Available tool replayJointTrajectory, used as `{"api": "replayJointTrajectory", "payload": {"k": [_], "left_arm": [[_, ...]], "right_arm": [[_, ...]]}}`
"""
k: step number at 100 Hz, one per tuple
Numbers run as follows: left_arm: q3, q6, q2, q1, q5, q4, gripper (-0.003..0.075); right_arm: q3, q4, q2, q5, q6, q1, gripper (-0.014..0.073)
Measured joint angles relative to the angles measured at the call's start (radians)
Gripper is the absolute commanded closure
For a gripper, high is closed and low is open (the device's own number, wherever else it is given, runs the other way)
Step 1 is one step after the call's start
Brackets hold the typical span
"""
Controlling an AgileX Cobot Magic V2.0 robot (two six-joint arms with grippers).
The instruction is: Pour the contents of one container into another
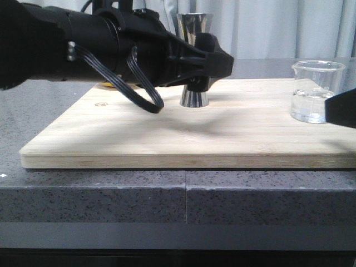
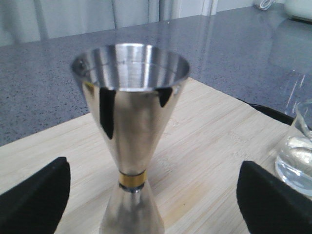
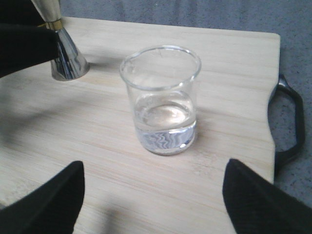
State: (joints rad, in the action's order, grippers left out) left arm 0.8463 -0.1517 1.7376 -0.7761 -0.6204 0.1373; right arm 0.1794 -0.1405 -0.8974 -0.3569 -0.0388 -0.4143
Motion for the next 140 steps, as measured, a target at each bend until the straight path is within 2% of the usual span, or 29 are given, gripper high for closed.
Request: {"api": "replayJointTrajectory", "payload": {"k": [65,140], "left_arm": [[0.06,-0.046,0.031,0.016,-0.019,0.034,0.0082],[0.064,-0.056,0.068,0.016,-0.019,0.049,0.0083]], "right_arm": [[0.0,0.051,-0.215,-0.306,0.0,-0.003,0.0062],[0.0,0.058,-0.314,-0.471,0.0,-0.003,0.0069]]}}
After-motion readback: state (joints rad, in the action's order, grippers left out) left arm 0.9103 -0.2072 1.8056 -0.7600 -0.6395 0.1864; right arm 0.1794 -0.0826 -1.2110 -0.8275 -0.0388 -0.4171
